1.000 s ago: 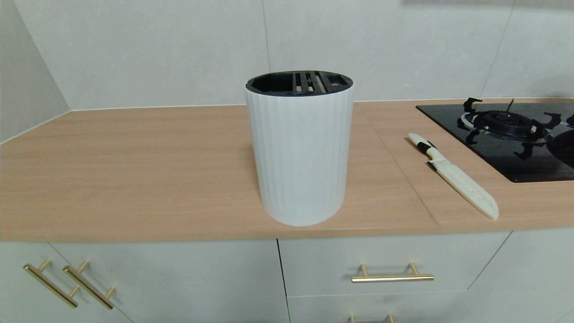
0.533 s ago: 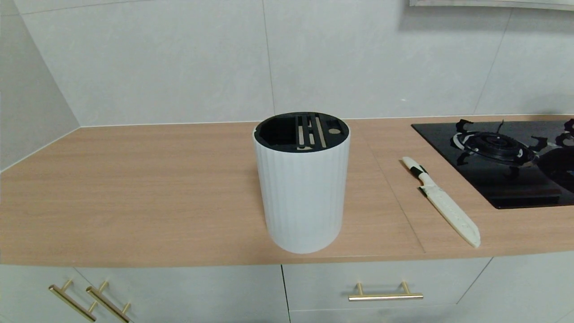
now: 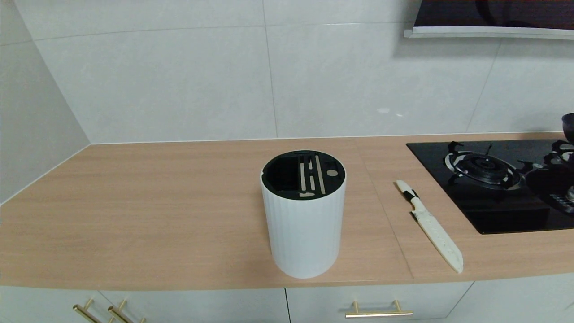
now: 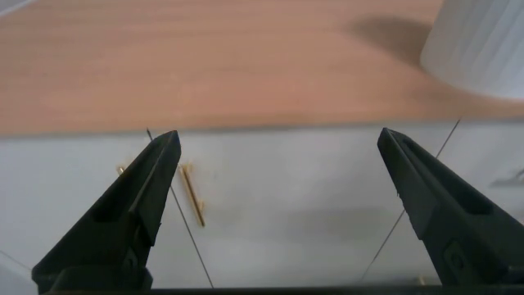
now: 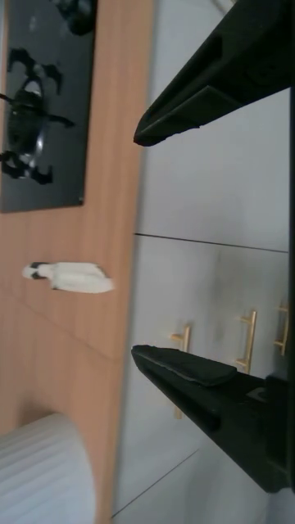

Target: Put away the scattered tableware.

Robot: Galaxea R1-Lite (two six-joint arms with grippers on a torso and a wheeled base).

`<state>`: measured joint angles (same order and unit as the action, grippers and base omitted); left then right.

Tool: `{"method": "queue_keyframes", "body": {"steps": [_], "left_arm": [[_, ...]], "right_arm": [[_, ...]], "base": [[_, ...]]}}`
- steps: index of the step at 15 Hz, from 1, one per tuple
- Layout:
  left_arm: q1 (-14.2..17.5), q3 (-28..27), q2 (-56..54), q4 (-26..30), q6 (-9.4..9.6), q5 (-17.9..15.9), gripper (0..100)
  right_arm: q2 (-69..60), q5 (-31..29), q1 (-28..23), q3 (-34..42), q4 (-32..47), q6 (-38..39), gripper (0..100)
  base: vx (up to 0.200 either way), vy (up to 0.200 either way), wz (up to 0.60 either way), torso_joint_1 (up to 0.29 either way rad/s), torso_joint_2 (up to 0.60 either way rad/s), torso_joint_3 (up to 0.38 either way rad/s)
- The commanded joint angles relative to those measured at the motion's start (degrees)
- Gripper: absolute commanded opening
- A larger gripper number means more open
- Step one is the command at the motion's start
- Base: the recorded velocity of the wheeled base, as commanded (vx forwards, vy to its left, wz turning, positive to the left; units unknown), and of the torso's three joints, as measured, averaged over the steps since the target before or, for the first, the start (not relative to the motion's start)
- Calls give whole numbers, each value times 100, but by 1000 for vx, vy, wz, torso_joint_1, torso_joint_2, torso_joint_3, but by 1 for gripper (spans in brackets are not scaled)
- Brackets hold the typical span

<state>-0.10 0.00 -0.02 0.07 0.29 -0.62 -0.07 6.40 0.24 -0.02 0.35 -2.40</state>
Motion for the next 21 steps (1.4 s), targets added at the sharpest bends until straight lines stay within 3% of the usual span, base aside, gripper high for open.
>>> {"method": "queue_keyframes", "body": {"steps": [1,15,21], "left_arm": [[1,0,2,1,-3,1,100],[1,0,2,1,-3,1,100],[1,0,2,-7,-3,1,100]], "right_arm": [[7,2,2,-6,0,3,100],[7,2,2,2,0,3,100],[7,-7,2,2,0,20,100]], "base": [[0,0,0,251,-549,-295],[0,0,0,235,-489,-257],[0,0,0,18,-42,-18]]}}
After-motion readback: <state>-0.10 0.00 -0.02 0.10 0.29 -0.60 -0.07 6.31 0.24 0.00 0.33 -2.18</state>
